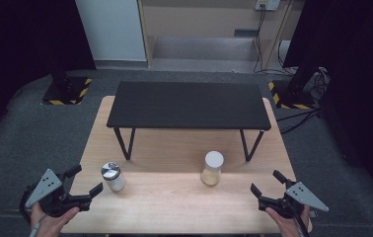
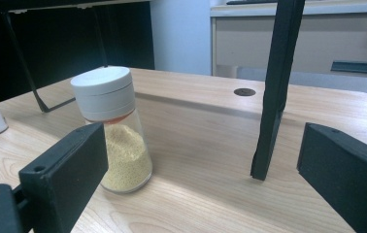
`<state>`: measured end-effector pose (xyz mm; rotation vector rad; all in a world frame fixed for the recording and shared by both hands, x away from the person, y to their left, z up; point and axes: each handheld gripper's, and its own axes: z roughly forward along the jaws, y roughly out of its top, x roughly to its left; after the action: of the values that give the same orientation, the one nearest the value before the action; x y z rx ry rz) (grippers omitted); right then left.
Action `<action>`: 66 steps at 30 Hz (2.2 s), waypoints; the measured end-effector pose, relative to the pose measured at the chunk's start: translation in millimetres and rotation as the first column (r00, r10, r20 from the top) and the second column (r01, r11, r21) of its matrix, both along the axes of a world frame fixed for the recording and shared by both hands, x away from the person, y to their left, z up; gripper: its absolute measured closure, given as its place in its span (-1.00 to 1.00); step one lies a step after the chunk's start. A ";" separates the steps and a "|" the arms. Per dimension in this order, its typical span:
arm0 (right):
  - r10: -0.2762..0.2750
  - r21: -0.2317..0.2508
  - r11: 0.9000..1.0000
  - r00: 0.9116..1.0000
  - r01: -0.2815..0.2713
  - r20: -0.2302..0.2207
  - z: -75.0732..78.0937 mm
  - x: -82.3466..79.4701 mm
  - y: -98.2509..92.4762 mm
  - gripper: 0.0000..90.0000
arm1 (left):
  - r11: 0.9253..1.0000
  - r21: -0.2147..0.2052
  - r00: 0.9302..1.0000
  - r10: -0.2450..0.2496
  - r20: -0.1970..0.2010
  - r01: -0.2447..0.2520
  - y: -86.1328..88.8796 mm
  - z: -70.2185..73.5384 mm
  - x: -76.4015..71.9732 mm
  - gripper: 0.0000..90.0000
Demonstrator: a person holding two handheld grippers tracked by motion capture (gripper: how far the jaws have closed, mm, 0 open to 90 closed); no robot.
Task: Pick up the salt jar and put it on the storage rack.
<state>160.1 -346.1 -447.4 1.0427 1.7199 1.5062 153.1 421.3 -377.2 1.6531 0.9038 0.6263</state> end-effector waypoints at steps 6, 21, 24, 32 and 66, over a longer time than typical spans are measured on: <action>0.002 0.000 1.000 1.000 -0.002 0.000 -0.1 0.0 -0.5 -0.91 | 1.000 0.028 1.000 0.002 -0.007 -0.002 2.4 12.4 -0.6 -1.00; -0.001 0.002 1.000 1.000 0.001 0.001 -0.5 -1.0 -1.1 -0.91 | 0.990 0.141 1.000 0.016 -0.012 -0.014 9.6 30.0 -8.3 -1.00; -0.001 0.002 1.000 1.000 0.001 0.001 -0.6 -0.8 -1.1 -0.91 | 0.991 0.132 1.000 0.016 -0.017 -0.013 15.1 28.2 -9.4 -0.99; 0.003 -0.002 1.000 1.000 -0.003 -0.001 -0.4 -0.5 -0.7 -0.91 | 0.990 0.137 1.000 -0.010 -0.026 0.014 23.3 18.9 -2.9 -0.98; 0.002 -0.002 1.000 1.000 -0.002 -0.002 -0.7 -1.1 -0.9 -0.91 | 0.982 0.167 0.987 -0.060 -0.149 0.084 -9.5 -12.0 64.6 -0.89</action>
<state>159.1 -346.9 -448.0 1.0425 1.7238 1.5048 217.7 411.9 -389.3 1.8977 0.9083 0.5537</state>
